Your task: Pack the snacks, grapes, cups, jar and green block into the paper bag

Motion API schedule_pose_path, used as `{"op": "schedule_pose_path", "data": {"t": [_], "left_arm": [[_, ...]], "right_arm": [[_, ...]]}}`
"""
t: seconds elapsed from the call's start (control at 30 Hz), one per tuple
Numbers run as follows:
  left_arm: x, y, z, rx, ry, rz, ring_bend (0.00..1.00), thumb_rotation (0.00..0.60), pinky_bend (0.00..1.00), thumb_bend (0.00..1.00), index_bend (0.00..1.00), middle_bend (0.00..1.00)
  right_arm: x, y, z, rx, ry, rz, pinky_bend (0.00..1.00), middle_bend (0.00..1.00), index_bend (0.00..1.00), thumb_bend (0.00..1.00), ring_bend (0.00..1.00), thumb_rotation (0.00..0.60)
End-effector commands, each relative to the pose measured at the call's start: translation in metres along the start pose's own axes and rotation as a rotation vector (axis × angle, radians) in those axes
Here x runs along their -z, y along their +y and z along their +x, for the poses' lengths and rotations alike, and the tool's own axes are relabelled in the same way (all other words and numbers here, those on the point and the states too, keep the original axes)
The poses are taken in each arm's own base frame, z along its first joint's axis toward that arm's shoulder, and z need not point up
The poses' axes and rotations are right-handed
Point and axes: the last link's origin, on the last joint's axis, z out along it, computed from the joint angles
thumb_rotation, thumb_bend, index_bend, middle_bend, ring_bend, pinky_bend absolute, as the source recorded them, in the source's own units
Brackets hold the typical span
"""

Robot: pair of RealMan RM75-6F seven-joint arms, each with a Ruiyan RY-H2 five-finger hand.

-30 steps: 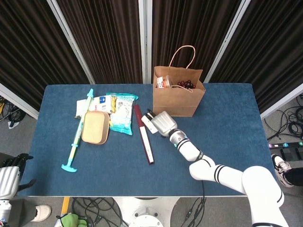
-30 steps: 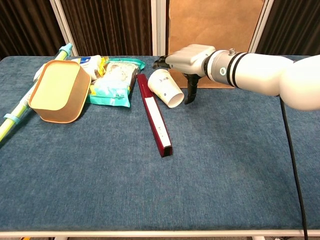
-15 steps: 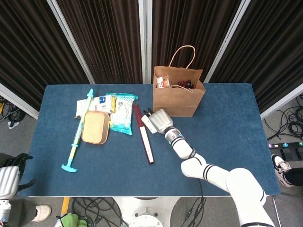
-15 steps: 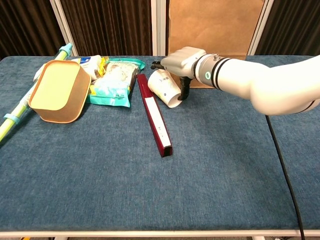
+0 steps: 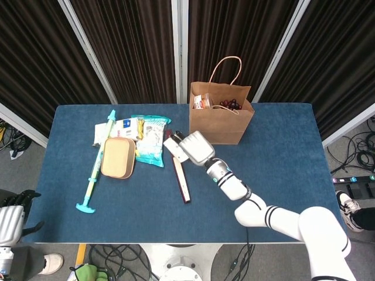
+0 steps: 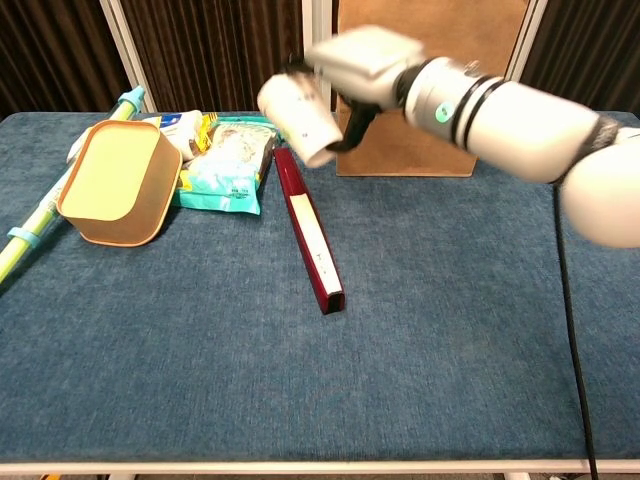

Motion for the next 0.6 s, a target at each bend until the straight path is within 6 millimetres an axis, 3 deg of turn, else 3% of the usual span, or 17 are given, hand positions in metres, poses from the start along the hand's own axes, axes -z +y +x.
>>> {"op": "schedule_pose_path", "data": {"t": [0.03,0.2,0.33,0.47,0.6], "left_arm": [[0.0,0.001,0.001,-0.002,0.002,-0.004,0.31,0.6,0.26,0.04,0.36,0.35],[-0.001,0.004,0.002,-0.006,0.004,-0.014,0.31,0.6,0.26,0.04,0.36,0.35],[-0.001,0.006,0.003,-0.006,0.006,-0.024,0.31,0.6,0.26,0.04,0.36,0.35],[-0.002,0.008,0.003,-0.008,0.006,-0.03,0.31,0.6,0.26,0.04,0.36,0.35],[-0.002,0.009,0.003,-0.007,0.001,-0.032,0.31,0.6,0.26,0.04,0.36,0.35]], "right_arm": [[0.034,0.02,0.052,-0.093,0.218,0.033,0.89,0.26,0.23,0.21,0.67,0.6],[0.06,0.05,0.102,-0.201,0.435,-0.014,0.89,0.27,0.23,0.21,0.67,0.6],[0.073,0.077,0.128,-0.258,0.541,-0.091,0.89,0.26,0.23,0.21,0.66,0.6],[0.081,0.099,0.14,-0.326,0.566,-0.189,0.89,0.26,0.23,0.21,0.66,0.6],[0.08,0.116,0.14,-0.396,0.547,-0.29,0.89,0.26,0.23,0.21,0.66,0.6]]}}
